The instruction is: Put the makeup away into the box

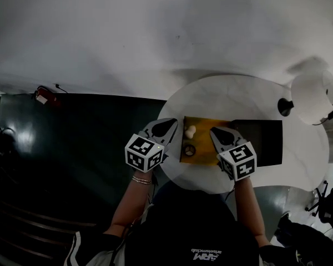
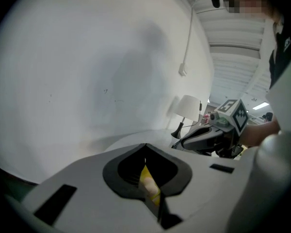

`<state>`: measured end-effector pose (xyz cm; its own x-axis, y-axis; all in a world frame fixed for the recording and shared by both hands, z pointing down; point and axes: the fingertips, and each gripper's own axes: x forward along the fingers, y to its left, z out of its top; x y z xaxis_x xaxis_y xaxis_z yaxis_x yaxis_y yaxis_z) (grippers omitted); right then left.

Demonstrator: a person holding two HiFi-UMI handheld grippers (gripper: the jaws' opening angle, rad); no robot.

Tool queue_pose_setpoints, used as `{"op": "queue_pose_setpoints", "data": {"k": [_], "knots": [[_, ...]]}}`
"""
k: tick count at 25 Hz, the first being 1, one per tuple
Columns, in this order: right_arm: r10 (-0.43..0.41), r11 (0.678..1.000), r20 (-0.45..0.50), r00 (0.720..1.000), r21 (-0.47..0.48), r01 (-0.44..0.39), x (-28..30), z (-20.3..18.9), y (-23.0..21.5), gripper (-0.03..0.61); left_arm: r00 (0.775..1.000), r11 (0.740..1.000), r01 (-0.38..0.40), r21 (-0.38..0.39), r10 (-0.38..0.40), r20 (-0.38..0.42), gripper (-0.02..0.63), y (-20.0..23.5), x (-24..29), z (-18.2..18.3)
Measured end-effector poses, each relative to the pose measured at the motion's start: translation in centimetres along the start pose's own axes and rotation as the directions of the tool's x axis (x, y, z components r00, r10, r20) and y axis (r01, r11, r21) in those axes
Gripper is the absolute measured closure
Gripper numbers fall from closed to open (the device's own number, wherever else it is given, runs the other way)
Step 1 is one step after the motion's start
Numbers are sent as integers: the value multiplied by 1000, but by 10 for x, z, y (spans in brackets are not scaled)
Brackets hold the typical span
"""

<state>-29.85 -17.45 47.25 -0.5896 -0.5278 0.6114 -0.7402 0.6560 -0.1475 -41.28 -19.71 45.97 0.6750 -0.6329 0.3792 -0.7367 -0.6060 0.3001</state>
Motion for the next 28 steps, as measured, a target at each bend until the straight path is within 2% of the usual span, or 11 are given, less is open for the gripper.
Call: {"op": "queue_pose_setpoints", "data": {"k": [8, 16, 28], "knots": [[-19, 997, 76, 997, -67, 24, -38, 24, -21, 555, 997, 998, -39, 44, 36, 67, 597, -20, 2, 33], [-50, 990, 192, 980, -121, 74, -81, 56, -39, 560, 991, 992, -66, 108, 53, 119, 597, -38, 2, 61], [-127, 975, 272, 954, -143, 170, -120, 85, -82, 560, 972, 976, -128, 176, 88, 218, 597, -39, -13, 111]]}}
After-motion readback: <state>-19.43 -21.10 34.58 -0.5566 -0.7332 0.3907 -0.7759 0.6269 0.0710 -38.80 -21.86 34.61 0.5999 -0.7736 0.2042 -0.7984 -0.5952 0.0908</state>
